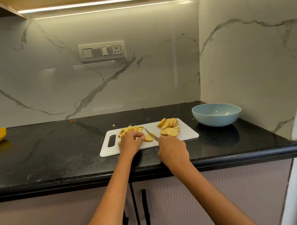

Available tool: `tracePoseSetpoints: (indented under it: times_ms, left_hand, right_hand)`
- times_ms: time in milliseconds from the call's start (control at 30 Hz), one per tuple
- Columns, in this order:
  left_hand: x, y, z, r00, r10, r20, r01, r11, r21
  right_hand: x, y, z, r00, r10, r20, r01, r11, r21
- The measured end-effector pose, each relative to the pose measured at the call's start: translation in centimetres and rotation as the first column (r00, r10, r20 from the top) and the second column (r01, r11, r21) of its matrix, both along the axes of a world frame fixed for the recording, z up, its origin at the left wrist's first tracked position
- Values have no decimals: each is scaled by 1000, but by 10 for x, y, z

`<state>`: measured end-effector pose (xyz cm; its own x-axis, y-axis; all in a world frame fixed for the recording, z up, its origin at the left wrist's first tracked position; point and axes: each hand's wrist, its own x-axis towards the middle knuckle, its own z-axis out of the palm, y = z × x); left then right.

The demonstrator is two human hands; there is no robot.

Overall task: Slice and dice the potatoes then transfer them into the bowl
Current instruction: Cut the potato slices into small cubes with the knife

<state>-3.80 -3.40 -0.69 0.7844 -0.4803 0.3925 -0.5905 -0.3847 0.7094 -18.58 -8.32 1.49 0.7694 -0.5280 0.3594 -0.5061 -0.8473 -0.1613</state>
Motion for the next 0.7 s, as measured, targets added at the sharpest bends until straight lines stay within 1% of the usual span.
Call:
tracePoseSetpoints:
  times_ms: [167, 333, 433, 567, 700]
  left_hand:
    - [-3, 2, 2, 1000, -3, 0, 3, 1000, 27]
    - [-5, 2, 4, 1000, -3, 3, 3, 999, 50]
    - [-3, 2, 5, 999, -32, -18, 33, 998, 48]
    - [-1, 3, 8, 999, -38, -36, 41, 995, 89]
    - [-2, 3, 6, 999, -31, -11, 32, 996, 85]
  right_hand:
    - [2, 1, 3, 1000, 22, -16, -21, 1000, 8]
    - [1, 4, 2, 1000, 21, -10, -22, 999, -25]
    - [3, 5, 5, 999, 28, -39, -29, 999, -27]
    - [13, 0, 15, 996, 43, -83, -45, 999, -16]
    - [10, 3, 15, 991, 62, -117, -66, 997, -38]
